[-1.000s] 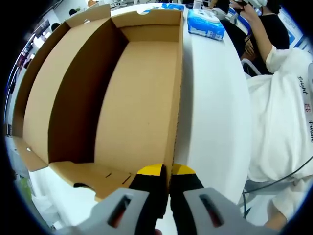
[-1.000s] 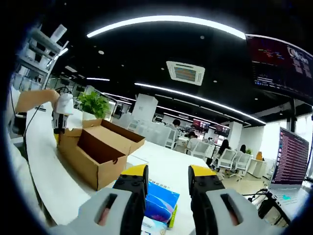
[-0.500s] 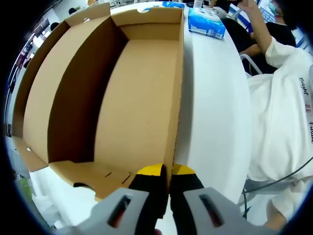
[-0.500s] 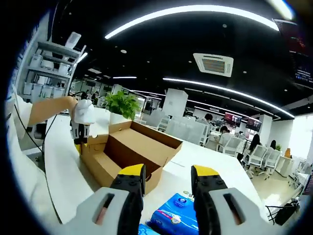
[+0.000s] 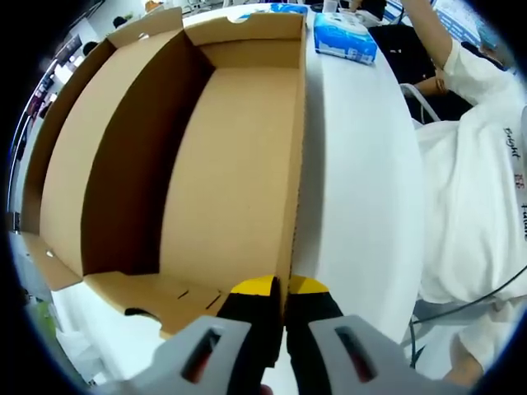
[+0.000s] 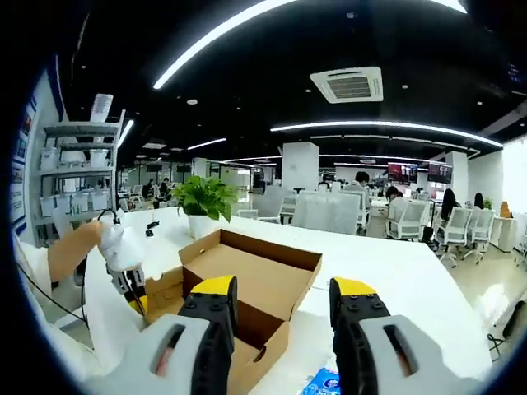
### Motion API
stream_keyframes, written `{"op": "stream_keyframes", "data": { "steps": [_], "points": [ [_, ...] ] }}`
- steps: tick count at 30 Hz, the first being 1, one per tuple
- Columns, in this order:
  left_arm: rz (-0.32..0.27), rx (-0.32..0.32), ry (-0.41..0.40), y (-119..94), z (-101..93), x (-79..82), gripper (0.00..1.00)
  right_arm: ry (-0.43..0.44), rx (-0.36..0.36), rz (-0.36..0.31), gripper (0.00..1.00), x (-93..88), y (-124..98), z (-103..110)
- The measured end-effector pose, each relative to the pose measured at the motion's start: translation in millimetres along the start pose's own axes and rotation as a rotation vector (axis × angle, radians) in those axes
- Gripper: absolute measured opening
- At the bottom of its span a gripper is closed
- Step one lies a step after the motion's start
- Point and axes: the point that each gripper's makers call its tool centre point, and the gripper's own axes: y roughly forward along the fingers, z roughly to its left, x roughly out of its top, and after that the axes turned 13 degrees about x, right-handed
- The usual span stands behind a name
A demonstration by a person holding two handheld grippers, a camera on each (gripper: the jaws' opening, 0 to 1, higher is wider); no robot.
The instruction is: Operate the shoe box by opening the lid, removing the specified soft item, and placing it in the target area until the item is outside and the box remains undamaged.
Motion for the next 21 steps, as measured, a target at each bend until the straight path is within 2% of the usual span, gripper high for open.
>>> {"op": "stream_keyframes", "data": {
  "steps": [3,4,5,6,7,9,11,12,14,16,19,21],
  "points": [
    [0.001,0.0,-0.001,-0.1,-0.3,0.1,0.02,-0.084,-0.038,0.073,0.42,2.2,10.0,-6.7],
    [0.001,-0.001,0.0,-0.1,-0.4,0.2,0.02,-0.18,-0.05,0.107,0.4,6.4,15.0,-6.9],
    [0.0,-0.002,0.0,-0.2,-0.6,0.2,0.02,-0.236,-0.082,0.121,0.39,11.2,19.5,-8.6],
    [-0.001,-0.003,-0.001,-0.3,-0.8,0.2,0.02,-0.266,-0.086,0.127,0.38,13.5,27.3,-4.4],
    [-0.001,-0.003,-0.001,-0.3,-0.9,0.2,0.02,-0.292,-0.054,0.144,0.37,14.4,37.0,-1.2],
    [-0.001,0.0,0.0,-0.4,-1.7,0.2,0.02,-0.202,-0.01,0.158,0.36,12.8,53.2,0.8],
    [-0.002,0.001,0.001,-0.4,-1.8,0.3,0.02,-0.18,0.012,0.144,0.37,18.0,70.2,-7.2],
    [-0.005,0.001,0.004,-0.4,-1.8,0.4,0.02,-0.163,0.015,0.167,0.39,15.8,75.8,-11.4],
    [-0.009,0.001,0.005,-0.3,-1.3,0.6,0.02,-0.146,0.003,0.138,0.4,20.9,84.6,-16.5],
    [-0.012,0.004,0.006,-0.5,-2.8,0.5,0.02,-0.219,-0.017,0.132,0.39,25.1,92.4,-21.8],
    [-0.011,0.005,0.01,-1.0,-7.5,0.0,0.02,-0.169,-0.038,0.17,0.35,16.2,101.7,-33.6],
    [-0.008,0.004,0.008,-1.2,-7.7,0.3,0.02,-0.124,-0.044,0.149,0.35,12.9,106.7,-43.0]
  ]
}}
